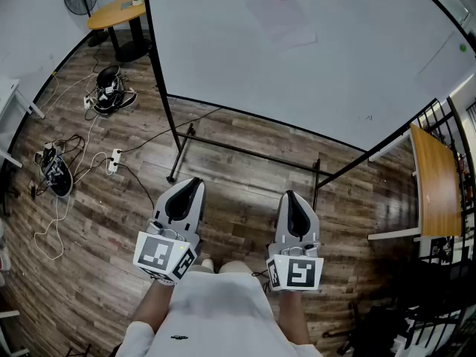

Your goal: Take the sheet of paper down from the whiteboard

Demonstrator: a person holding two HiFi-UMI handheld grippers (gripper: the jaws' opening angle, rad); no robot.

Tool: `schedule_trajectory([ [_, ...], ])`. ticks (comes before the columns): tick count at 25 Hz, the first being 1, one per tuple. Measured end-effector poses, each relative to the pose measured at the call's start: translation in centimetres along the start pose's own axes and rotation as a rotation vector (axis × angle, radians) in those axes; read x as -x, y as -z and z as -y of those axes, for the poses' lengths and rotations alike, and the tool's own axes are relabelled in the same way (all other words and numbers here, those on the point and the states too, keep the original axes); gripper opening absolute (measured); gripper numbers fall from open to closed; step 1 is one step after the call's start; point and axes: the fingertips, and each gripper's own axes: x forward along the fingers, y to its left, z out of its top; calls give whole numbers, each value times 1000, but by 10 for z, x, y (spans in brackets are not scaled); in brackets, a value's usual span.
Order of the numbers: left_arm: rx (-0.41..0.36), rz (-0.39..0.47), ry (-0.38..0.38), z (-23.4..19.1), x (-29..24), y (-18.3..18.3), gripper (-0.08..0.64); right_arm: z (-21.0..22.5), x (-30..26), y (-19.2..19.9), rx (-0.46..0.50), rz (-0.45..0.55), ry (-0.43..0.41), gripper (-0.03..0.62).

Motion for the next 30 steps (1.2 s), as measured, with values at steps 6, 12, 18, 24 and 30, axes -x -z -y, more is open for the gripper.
schedule_trajectory([
  [6, -15, 10, 7, 27, -6, 1, 12, 11, 10, -11, -32, 16, -34, -3],
  [12, -34, -23, 39, 57, -13, 6, 7, 36, 27, -13, -67, 45, -6, -5],
  [18, -27, -41, 28, 73, -9, 16, 7, 49, 45, -3, -60, 45, -14, -3],
  [24, -28, -35, 8, 82, -10, 20, 6, 62, 48, 3, -38, 33, -44, -3],
  [30, -36, -23, 20, 78, -36, 20, 6, 72, 27, 1, -19, 58, -57, -2],
])
